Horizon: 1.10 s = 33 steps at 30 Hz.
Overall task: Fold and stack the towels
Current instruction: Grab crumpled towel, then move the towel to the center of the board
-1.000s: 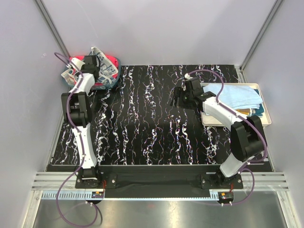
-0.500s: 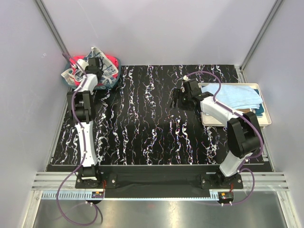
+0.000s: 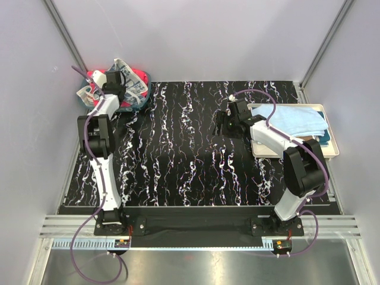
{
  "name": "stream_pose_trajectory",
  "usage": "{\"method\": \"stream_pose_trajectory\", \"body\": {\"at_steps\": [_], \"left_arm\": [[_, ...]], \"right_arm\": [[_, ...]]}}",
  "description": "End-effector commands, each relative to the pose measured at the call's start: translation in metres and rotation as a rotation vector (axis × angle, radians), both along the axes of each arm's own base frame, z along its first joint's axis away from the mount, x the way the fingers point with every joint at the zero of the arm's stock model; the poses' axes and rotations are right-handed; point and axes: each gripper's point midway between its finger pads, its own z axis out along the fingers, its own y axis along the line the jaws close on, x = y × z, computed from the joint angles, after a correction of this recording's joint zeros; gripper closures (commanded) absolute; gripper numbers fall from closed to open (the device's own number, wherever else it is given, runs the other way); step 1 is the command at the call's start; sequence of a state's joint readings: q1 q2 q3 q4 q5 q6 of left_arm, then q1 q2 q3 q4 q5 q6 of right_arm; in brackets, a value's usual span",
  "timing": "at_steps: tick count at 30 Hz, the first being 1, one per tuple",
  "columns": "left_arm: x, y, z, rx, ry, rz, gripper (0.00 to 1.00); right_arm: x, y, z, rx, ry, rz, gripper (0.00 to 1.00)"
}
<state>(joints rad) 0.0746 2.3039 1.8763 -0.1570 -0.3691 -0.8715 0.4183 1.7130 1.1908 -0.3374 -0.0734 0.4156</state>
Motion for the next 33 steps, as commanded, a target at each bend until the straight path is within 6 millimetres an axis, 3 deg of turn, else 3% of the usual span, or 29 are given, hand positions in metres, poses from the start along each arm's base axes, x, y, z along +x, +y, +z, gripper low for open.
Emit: {"method": "stream_pose_trajectory", "body": {"at_steps": [1, 4, 5, 7, 9, 11, 13, 17, 19, 23, 24, 26, 27, 33], "left_arm": [[0.005, -0.011, 0.110, 0.042, -0.251, -0.048, 0.90], [0.000, -0.023, 0.139, 0.045, -0.328, -0.084, 1.00], [-0.002, -0.028, 0.160, 0.046, -0.386, -0.099, 1.00], [-0.006, -0.037, 0.165, 0.048, -0.408, -0.132, 1.00], [-0.009, -0.049, 0.183, 0.060, -0.460, -0.162, 1.00], [-0.017, -0.057, 0.212, 0.100, -0.514, -0.186, 1.00], [-0.024, -0.076, 0.242, 0.089, -0.582, -0.210, 1.00], [-0.024, -0.094, 0.238, -0.029, -0.614, -0.270, 1.00], [-0.027, -0.106, 0.246, -0.054, -0.652, -0.299, 1.00], [-0.037, -0.152, 0.269, -0.047, -0.700, -0.391, 1.00], [-0.044, -0.157, 0.289, -0.035, -0.735, -0.393, 1.00], [-0.050, -0.174, 0.310, -0.024, -0.765, -0.429, 1.00], [-0.055, -0.179, 0.340, -0.015, -0.812, -0.438, 1.00], [-0.088, -0.222, 0.416, 0.088, -0.888, -0.519, 1.00]], "right_arm": [[0.013, 0.011, 0.020, 0.044, -0.055, 0.012, 0.23], [0.013, 0.011, 0.019, 0.042, -0.054, 0.013, 0.23], [0.013, 0.011, 0.018, 0.039, -0.050, 0.013, 0.23], [0.014, 0.011, 0.018, 0.036, -0.053, 0.012, 0.23], [0.014, 0.011, 0.018, 0.036, -0.053, 0.012, 0.23], [0.015, 0.011, 0.018, 0.036, -0.057, 0.014, 0.23], [0.016, 0.010, 0.019, 0.030, -0.060, 0.012, 0.23], [0.017, 0.009, 0.021, 0.024, -0.066, 0.011, 0.23], [0.017, 0.008, 0.021, 0.021, -0.071, 0.011, 0.23], [0.017, 0.006, 0.019, 0.008, -0.069, 0.003, 0.23], [0.017, 0.006, 0.018, 0.008, -0.065, 0.002, 0.23], [0.017, 0.004, 0.019, 0.000, -0.069, -0.002, 0.23], [0.017, 0.003, 0.021, 0.000, -0.075, -0.004, 0.24], [0.020, 0.002, 0.035, 0.002, -0.106, -0.015, 0.23]]}}
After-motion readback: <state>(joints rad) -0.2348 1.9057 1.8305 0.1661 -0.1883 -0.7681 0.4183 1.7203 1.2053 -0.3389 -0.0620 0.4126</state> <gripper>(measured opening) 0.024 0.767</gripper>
